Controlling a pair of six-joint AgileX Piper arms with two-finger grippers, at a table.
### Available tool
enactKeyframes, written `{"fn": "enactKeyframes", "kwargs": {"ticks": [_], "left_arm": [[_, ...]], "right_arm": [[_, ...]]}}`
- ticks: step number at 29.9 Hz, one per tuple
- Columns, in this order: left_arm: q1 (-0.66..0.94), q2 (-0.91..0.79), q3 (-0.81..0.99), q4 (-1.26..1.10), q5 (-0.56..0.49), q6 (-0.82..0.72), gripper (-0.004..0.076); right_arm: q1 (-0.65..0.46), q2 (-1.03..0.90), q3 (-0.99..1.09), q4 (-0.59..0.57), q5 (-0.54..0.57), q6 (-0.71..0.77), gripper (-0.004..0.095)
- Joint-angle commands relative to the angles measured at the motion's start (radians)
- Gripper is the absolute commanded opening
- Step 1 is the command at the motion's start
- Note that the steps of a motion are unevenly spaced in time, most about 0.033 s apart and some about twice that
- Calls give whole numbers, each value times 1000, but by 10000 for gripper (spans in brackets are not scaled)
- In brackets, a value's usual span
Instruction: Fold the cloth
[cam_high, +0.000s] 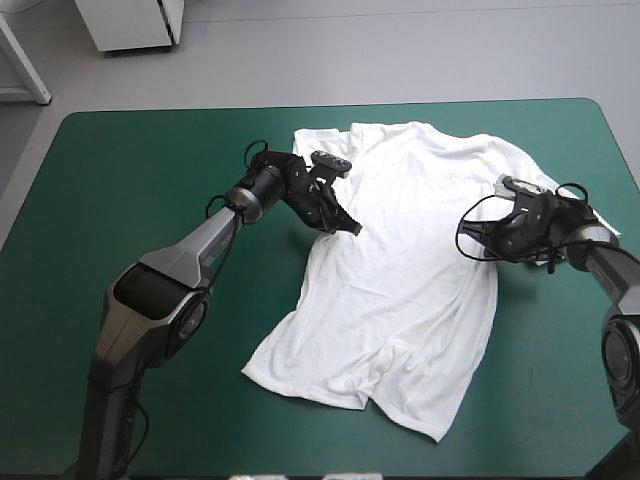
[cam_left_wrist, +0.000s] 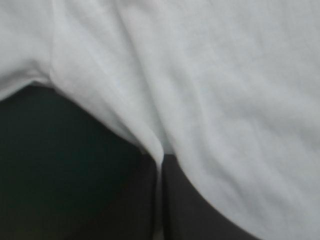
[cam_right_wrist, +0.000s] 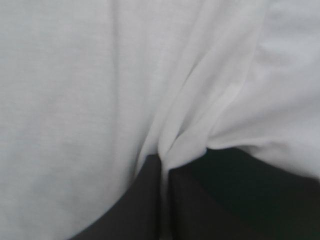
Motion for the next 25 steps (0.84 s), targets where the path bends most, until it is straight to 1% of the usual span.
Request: {"fn": "enactKeyframes", "kwargs": {"ticks": [1, 3, 7, 9, 15, 20, 23, 25], "left_arm": [[-3, -97, -6, 35, 66, -7, -10], [4, -130, -6, 35, 80, -9, -10], [16, -216, -6, 85, 108, -28, -10], [18, -265, -6, 113, 110, -33, -10], [23, -433, -6, 164, 148, -40, -10], [23, -578, -6, 215, 150, -46, -10], [23, -650, -6, 253, 150, -64, -10], [23, -697, -6, 273, 150, -70, -10]], "right_arm": [[5, -76, 2, -34, 78, -7, -17], [5, -114, -9, -61, 104, -7, -17], [5, -180, -69, -99, 202, -43, -17], [5, -217, -111, -112, 235, -57, -17], [5, -300, -257, -110, 326, -99, -17], [5, -343, -370, -99, 404, -108, -17], [5, -366, -427, -83, 435, -113, -17], [5, -385, -460, -49, 445, -121, -17]]}}
